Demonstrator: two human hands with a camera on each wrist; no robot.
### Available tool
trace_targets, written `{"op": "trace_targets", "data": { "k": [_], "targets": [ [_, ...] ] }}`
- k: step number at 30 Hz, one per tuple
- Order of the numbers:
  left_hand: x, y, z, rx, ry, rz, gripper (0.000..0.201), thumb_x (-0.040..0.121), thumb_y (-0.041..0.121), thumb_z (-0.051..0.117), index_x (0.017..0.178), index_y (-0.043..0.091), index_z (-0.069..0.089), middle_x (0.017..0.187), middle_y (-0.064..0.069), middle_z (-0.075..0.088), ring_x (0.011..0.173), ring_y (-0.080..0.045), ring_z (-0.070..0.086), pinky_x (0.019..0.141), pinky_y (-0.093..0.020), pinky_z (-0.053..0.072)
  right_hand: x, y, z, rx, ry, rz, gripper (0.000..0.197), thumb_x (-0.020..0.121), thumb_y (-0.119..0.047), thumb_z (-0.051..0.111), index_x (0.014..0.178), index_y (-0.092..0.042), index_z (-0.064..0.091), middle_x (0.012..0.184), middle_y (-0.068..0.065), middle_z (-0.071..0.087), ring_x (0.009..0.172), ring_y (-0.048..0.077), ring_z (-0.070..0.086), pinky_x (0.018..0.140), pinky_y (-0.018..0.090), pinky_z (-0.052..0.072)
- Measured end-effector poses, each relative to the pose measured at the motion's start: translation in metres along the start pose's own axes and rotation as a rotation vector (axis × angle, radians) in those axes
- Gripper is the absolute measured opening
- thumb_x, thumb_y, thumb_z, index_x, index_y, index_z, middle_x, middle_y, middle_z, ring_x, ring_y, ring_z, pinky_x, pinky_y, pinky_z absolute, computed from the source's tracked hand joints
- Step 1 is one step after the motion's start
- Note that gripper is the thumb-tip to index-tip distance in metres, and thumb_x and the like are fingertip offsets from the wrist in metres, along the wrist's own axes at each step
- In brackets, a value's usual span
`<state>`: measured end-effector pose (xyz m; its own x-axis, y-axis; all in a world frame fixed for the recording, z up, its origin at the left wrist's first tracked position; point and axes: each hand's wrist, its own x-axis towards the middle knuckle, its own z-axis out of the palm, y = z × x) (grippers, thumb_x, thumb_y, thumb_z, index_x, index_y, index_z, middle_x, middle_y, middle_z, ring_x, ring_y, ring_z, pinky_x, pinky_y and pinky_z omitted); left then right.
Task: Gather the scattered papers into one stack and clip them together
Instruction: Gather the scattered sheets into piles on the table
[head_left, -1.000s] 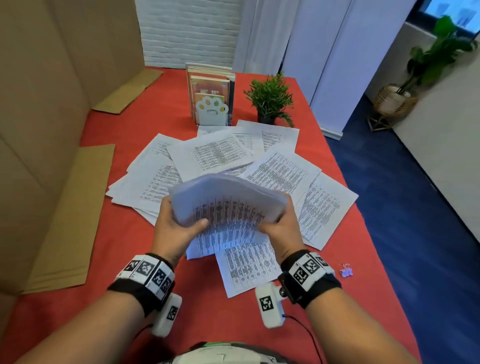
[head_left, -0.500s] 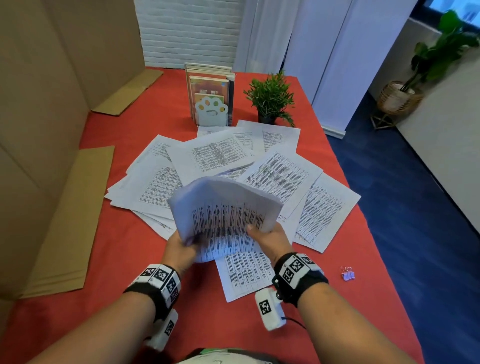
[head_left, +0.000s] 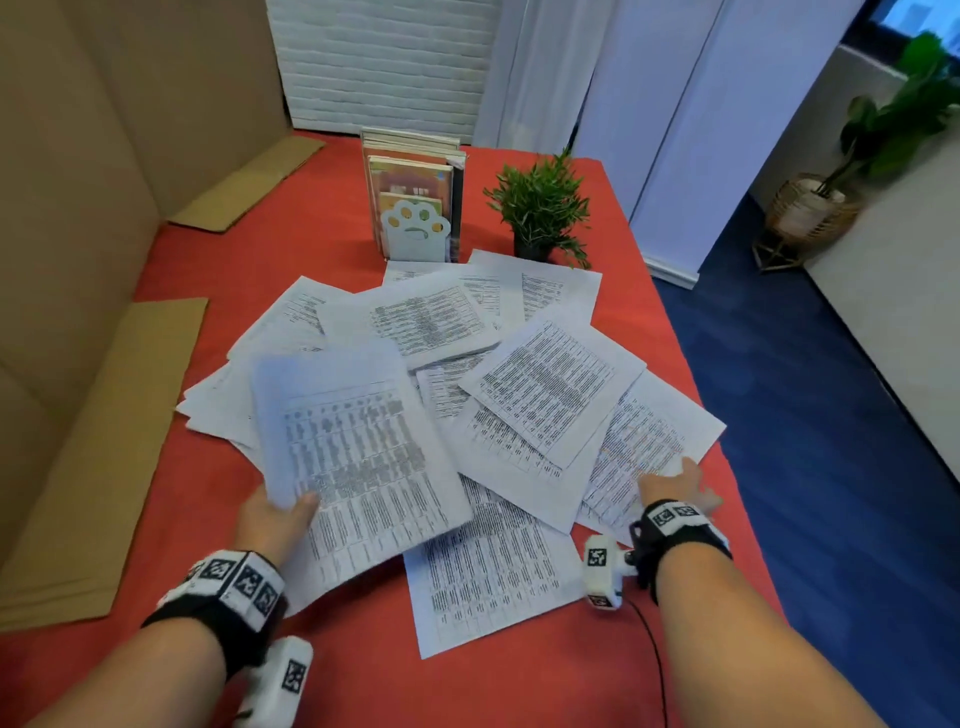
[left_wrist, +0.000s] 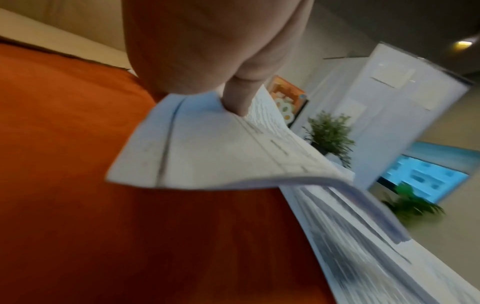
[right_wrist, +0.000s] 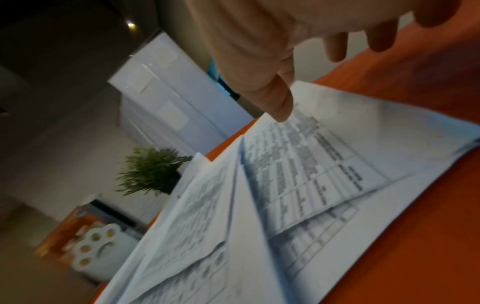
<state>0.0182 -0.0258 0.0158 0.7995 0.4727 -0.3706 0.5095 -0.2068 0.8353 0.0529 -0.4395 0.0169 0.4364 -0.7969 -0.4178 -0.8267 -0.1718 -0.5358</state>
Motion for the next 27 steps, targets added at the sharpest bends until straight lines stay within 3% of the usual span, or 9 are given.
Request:
{"op": "trace_targets", "data": {
  "k": [2, 5, 8, 10, 13, 15, 20, 23, 27],
  "targets": [
    [0.009, 0.000, -0.005, 0.012, 0.014, -0.074, 0.040, 0.084, 0.005, 0.064, 0.120, -0.010, 0.054, 0.122, -0.027, 0.060, 0.110, -0.041, 0.059, 0.083, -0.035, 0.042, 0.027, 0.009, 0.011, -0.029, -0.058, 0.055, 0.076, 0.075, -0.018, 0.059, 0.141, -0.037, 0.026, 0.140, 0.016, 0.024, 0.121, 0.041, 0.041, 0.107, 0.047, 0.035],
    [0.020, 0.005, -0.010, 0.004, 0.047, -0.115, 0.040, 0.085, 0.004, 0.063, 0.121, -0.011, 0.055, 0.124, -0.028, 0.059, 0.111, -0.041, 0.058, 0.083, -0.035, 0.042, 0.053, 0.008, 0.034, -0.095, -0.189, -0.015, 0.095, 0.061, -0.019, 0.060, 0.142, -0.047, 0.017, 0.104, 0.003, 0.036, 0.093, 0.034, 0.052, 0.088, 0.042, 0.040],
    [0.032, 0.005, -0.010, -0.016, 0.037, -0.147, 0.039, 0.085, 0.006, 0.065, 0.120, -0.010, 0.056, 0.121, -0.027, 0.061, 0.106, -0.039, 0.060, 0.082, -0.034, 0.042, 0.012, -0.017, 0.032, -0.143, -0.195, -0.226, 0.070, 0.084, 0.001, 0.041, 0.144, -0.033, 0.031, 0.140, 0.016, 0.029, 0.100, 0.038, 0.055, 0.083, 0.035, 0.044],
    [0.043, 0.002, -0.008, -0.015, 0.005, -0.162, 0.041, 0.083, 0.011, 0.068, 0.120, -0.006, 0.058, 0.118, -0.024, 0.063, 0.096, -0.034, 0.062, 0.084, -0.035, 0.045, 0.003, -0.024, 0.038, -0.154, -0.256, -0.350, 0.065, 0.086, 0.006, 0.036, 0.143, -0.025, 0.037, 0.149, 0.016, 0.024, 0.117, 0.036, 0.051, 0.091, 0.034, 0.044],
    [0.051, -0.001, -0.005, -0.007, -0.036, -0.195, 0.043, 0.080, 0.017, 0.071, 0.116, -0.002, 0.059, 0.110, -0.016, 0.066, 0.093, -0.034, 0.064, 0.089, -0.041, 0.049, -0.007, -0.030, 0.055, -0.190, -0.328, -0.504, 0.061, 0.087, 0.002, 0.040, 0.142, -0.023, 0.039, 0.147, 0.018, 0.035, 0.131, 0.032, 0.043, 0.107, 0.036, 0.035],
    [0.051, 0.001, -0.003, 0.026, -0.041, -0.195, 0.036, 0.082, 0.015, 0.069, 0.112, -0.004, 0.060, 0.104, -0.012, 0.064, 0.097, -0.035, 0.063, 0.087, -0.038, 0.047, -0.016, -0.033, 0.065, -0.223, -0.389, -0.549, 0.068, 0.084, 0.007, 0.037, 0.144, -0.027, 0.036, 0.148, 0.017, 0.036, 0.139, 0.030, 0.033, 0.111, 0.034, 0.030],
    [0.041, -0.003, -0.015, 0.031, 0.059, -0.239, 0.041, 0.084, 0.015, 0.067, 0.115, -0.010, 0.057, 0.114, -0.026, 0.063, 0.103, -0.042, 0.061, 0.080, -0.038, 0.047, -0.046, -0.031, 0.088, -0.277, -0.457, -0.658, 0.082, 0.075, 0.014, 0.033, 0.143, -0.032, 0.035, 0.153, 0.010, 0.033, 0.141, 0.025, 0.031, 0.102, 0.015, 0.024],
    [0.034, -0.021, -0.038, 0.008, 0.071, -0.267, 0.041, 0.084, 0.014, 0.067, 0.116, -0.009, 0.057, 0.114, -0.022, 0.064, 0.103, -0.042, 0.061, 0.089, -0.042, 0.048, -0.069, -0.029, 0.094, -0.291, -0.490, -0.707, 0.081, 0.076, 0.014, 0.032, 0.141, -0.033, 0.038, 0.145, 0.011, 0.044, 0.133, 0.029, 0.041, 0.100, 0.020, 0.033],
    [0.019, -0.043, -0.070, 0.038, 0.093, -0.272, 0.039, 0.086, 0.012, 0.064, 0.117, -0.010, 0.057, 0.117, -0.026, 0.062, 0.097, -0.039, 0.061, 0.086, -0.039, 0.045, -0.092, -0.019, 0.106, -0.318, -0.515, -0.802, 0.084, 0.071, 0.015, 0.030, 0.140, -0.032, 0.040, 0.143, 0.009, 0.046, 0.129, 0.028, 0.044, 0.103, 0.026, 0.036]
  ]
}}
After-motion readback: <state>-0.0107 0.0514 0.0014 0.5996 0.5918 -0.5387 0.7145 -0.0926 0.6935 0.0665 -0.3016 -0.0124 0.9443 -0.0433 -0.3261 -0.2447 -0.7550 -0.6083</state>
